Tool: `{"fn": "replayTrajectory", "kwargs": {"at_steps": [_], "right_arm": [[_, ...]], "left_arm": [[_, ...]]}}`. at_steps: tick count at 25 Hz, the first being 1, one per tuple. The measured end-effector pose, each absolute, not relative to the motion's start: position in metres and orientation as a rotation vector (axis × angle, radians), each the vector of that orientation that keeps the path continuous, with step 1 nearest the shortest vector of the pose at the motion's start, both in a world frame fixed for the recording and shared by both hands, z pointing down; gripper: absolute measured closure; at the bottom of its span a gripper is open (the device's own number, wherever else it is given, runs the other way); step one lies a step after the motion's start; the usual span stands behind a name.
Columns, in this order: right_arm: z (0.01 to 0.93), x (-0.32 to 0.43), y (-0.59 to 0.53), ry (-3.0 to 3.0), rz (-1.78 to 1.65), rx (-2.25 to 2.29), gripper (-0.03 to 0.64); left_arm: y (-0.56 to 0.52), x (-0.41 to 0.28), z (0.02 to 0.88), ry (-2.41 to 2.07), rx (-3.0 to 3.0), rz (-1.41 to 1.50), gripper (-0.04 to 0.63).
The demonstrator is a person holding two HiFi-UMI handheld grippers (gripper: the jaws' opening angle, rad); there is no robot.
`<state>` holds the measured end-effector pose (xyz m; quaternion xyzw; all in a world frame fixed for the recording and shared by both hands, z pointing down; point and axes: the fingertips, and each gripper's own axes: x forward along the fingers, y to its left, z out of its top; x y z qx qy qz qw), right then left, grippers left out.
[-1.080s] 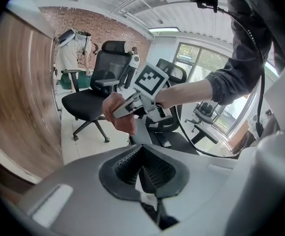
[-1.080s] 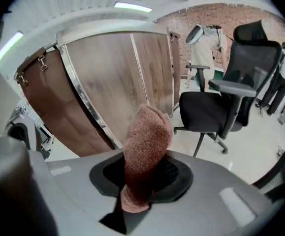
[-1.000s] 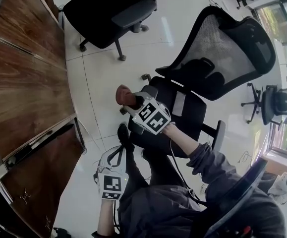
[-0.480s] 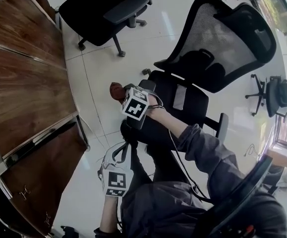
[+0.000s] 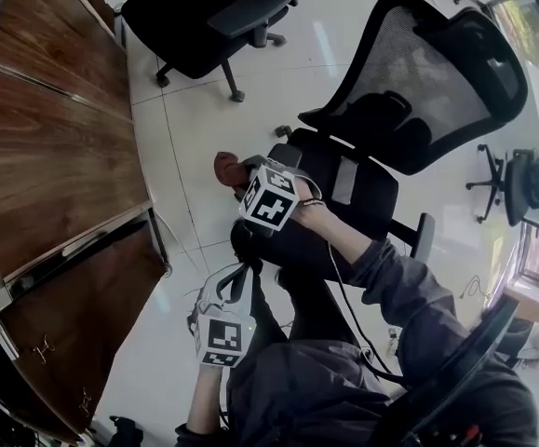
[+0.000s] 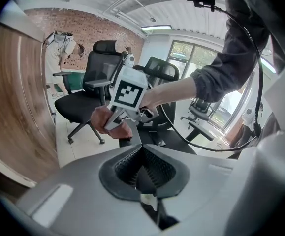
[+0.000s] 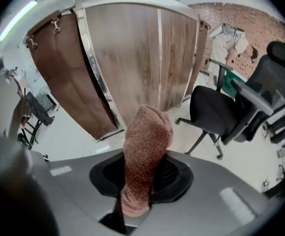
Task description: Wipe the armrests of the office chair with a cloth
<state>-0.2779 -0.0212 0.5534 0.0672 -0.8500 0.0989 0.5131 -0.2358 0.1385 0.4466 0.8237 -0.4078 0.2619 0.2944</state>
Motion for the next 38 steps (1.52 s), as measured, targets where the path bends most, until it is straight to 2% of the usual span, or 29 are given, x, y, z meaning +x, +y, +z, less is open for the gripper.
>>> {"fn": "replayTrajectory", "kwargs": {"at_steps": [7, 17, 28, 38], "right_arm": [[0.6, -0.281, -0.031, -1.969, 0.305, 0.161, 0.526], [0.495, -0.286, -0.013, -2.154, 0.253, 0.17, 0.526], [0.605, -0.281, -0.019, -1.978, 0.286, 0.149, 0.526], [0.528, -0.272, -0.017, -2.103, 0.327, 0.245, 0.526]], "left_arm": [[0.146, -0.238, 0.446, -1.082, 2.205, 0.707, 0.58], [0.145, -0.234, 0.441, -1.069, 2.232, 0.7, 0.58], [0.16, -0.238, 0.449, -1.057, 2.217, 0.736, 0.58], [0.16, -0.228, 0.428, -1.012, 2.262, 0.765, 0.58]]}}
